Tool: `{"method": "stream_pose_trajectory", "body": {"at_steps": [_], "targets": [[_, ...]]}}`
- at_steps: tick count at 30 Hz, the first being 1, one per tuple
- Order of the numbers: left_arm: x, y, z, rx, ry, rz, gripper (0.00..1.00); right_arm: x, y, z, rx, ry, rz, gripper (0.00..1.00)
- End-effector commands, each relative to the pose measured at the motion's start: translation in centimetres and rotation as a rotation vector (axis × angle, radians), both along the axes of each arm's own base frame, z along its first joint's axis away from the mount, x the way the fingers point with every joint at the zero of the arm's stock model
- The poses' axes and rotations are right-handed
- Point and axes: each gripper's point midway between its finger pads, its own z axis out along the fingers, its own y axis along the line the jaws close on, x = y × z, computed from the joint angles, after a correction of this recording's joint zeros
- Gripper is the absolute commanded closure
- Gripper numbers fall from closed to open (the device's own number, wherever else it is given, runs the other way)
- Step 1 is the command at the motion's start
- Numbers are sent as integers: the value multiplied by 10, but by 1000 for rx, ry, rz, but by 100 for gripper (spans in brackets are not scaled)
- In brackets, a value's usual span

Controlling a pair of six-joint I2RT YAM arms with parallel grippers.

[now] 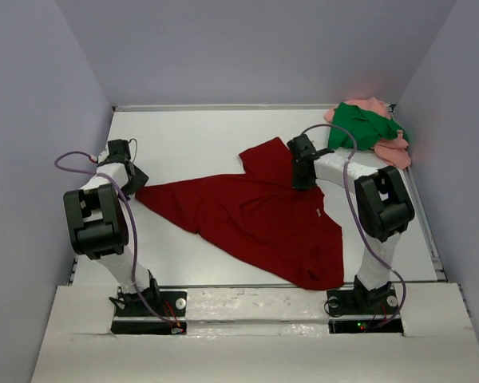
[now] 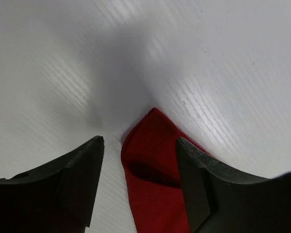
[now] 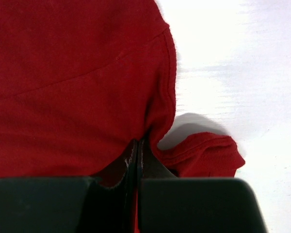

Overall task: Fold and stack the t-shirts
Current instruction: Flatten out the tshirt

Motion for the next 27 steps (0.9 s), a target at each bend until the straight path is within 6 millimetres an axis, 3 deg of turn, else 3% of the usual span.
{"method": "stream_pose_trajectory", "body": {"at_steps": [1,8,11,17,19,20,21,23,24,25,27], "targets": [[23,-5,3,-45,-29,-50,30,-13,-4,-7,-19,87,28,100],[13,-12,-18,-74,18,-59,37,-5,1,-4,-6,74,34,100],[14,-14,-26,-79,27,-72,47,-1,4,-1,2,68,44,100],[20,-12,-28,-57,29,-108,79,8,10,6,20,49,59,100],[21,-8,-26,-35,27,-114,97,13,19,14,52,40,94,99],[21,-8,-25,-24,31,-130,100,18,22,19,63,30,109,96],[22,-7,-24,-20,31,-137,100,33,30,36,80,-16,144,84],[23,-8,-24,-18,30,-158,100,53,39,57,87,-73,186,71],[23,-7,-23,-13,31,-169,100,64,42,60,73,-89,227,53],[24,-8,-22,-11,26,-180,100,90,51,92,80,-176,242,47],[27,-8,-20,-6,18,-210,100,128,63,123,68,-283,295,38]]}}
